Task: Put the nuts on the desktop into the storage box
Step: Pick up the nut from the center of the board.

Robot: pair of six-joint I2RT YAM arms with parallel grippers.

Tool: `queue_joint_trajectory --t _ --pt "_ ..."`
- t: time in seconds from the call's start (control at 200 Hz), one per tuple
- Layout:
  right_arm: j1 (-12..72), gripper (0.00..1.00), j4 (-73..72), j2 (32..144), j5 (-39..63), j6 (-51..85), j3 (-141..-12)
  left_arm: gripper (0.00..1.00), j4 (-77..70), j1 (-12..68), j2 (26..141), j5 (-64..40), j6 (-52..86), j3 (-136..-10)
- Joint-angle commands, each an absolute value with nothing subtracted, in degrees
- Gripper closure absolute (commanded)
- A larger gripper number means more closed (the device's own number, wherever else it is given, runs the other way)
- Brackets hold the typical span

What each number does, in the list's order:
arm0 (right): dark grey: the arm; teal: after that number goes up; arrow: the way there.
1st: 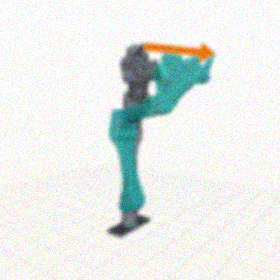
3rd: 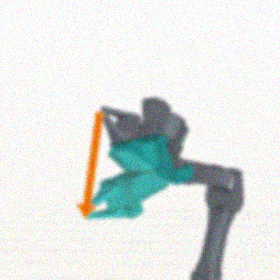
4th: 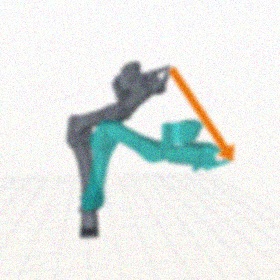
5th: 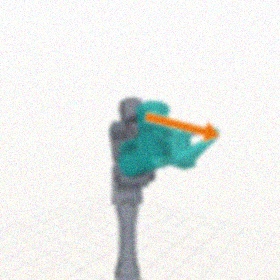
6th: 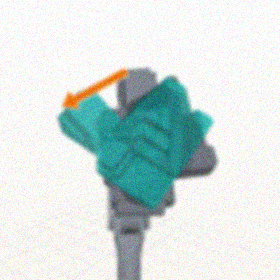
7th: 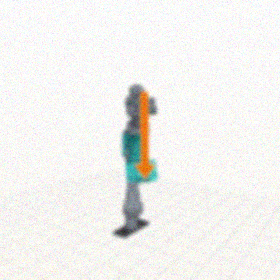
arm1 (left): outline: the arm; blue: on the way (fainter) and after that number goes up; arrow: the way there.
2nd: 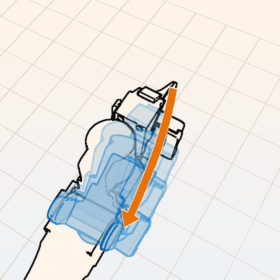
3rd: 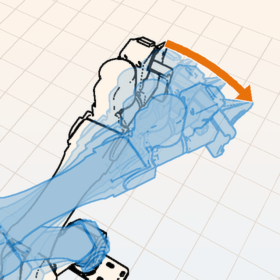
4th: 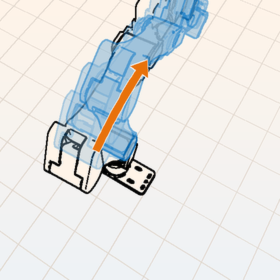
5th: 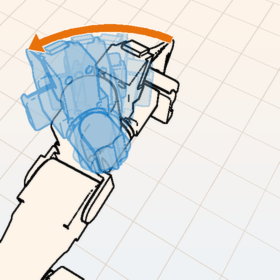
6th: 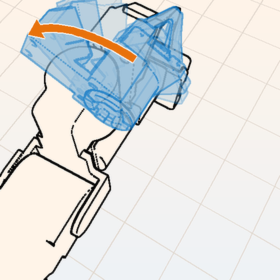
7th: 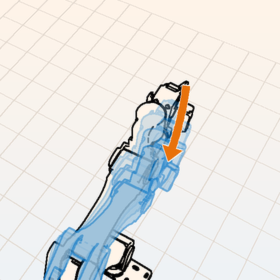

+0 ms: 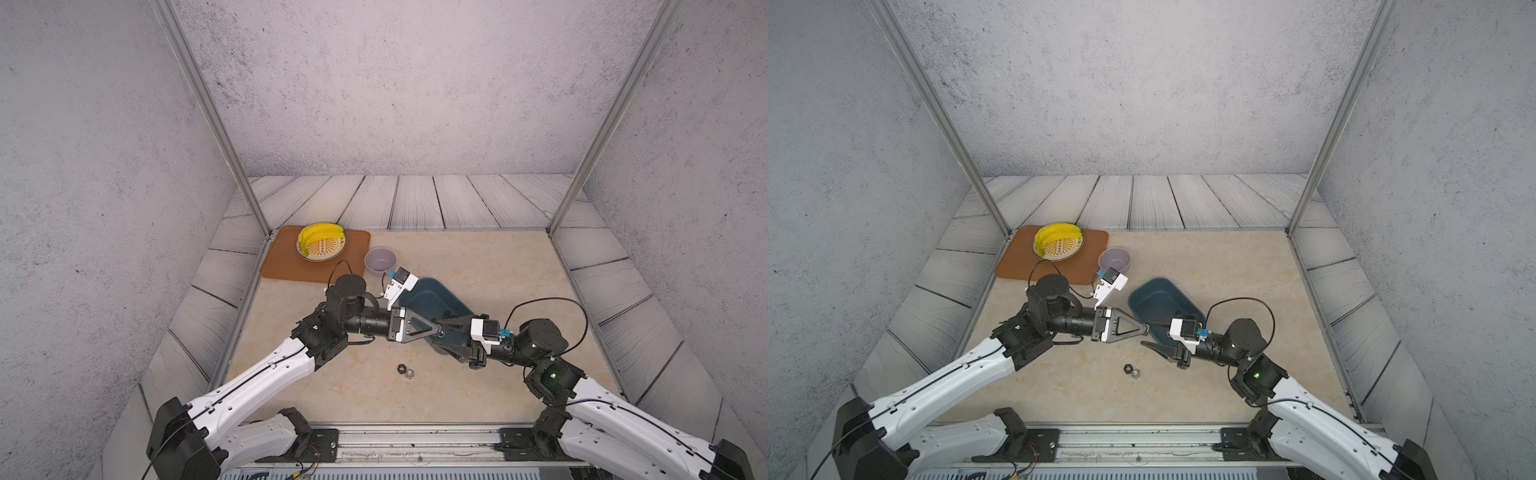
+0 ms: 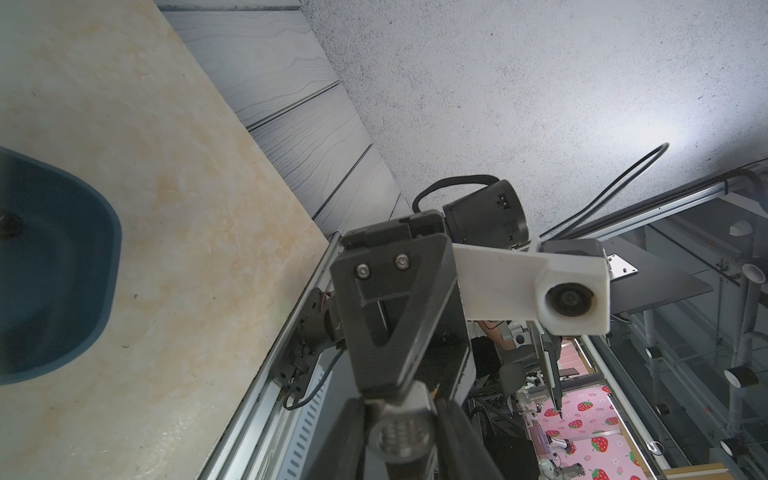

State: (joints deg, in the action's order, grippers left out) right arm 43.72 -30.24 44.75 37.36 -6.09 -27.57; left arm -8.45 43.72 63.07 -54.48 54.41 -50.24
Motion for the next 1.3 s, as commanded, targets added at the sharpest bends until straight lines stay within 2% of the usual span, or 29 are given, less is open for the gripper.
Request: queue_joint_trajectory --t 0.0,0.335,0.43,0.515,0.58,0.63,0.716,0.771,0.806,0.876,1.071,1.291 --pt "44.0 0.55 -30.1 44.3 37.9 -6.0 -28.4 0.7 -10.5 43.4 62.9 -55.6 54.3 -49.9" --pt "44.0 0.63 -29.8 44.8 38.3 -5.6 -29.6 0.7 -11.9 43.6 63.8 -55.9 55.3 -50.0" --pt "44.0 0.71 -29.8 45.0 38.3 -5.4 -29.7 0.7 -11.8 43.6 63.9 -56.0 55.2 -50.0" --pt "43.9 0.72 -29.6 45.1 38.3 -5.2 -29.8 0.7 -11.7 43.6 64.1 -56.1 55.2 -49.8" --pt "44.0 0.78 -28.5 45.1 38.6 -5.3 -30.1 0.68 -11.5 43.6 64.1 -56.1 55.1 -49.7" --pt "44.0 0.82 -26.9 45.0 38.5 -5.7 -30.4 0.64 -11.0 43.6 64.0 -55.9 55.0 -49.8" --pt "44.0 0.82 -25.0 44.7 38.3 -5.4 -30.4 0.54 -9.3 43.6 63.8 -55.2 54.3 -49.8" --pt "44.0 0.82 -24.5 44.5 36.8 -3.3 -30.1 0.35 -8.5 43.6 63.5 -54.9 54.0 -49.8" --pt "43.9 0.83 -23.4 44.4 35.5 -2.4 -30.1 0.28 -7.8 43.6 63.3 -54.6 53.6 -49.8" --pt "44.0 0.87 -18.2 44.5 32.2 -1.3 -31.2 0.21 -4.9 43.5 62.6 -52.7 52.4 -50.0" --pt "43.9 0.87 3.0 50.2 21.3 1.3 -39.2 0.0 9.0 43.2 61.6 -44.4 45.6 -51.2" --pt "43.8 0.85 14.4 59.1 13.0 6.1 -46.0 0.02 26.6 43.0 64.0 -32.5 37.0 -55.4"
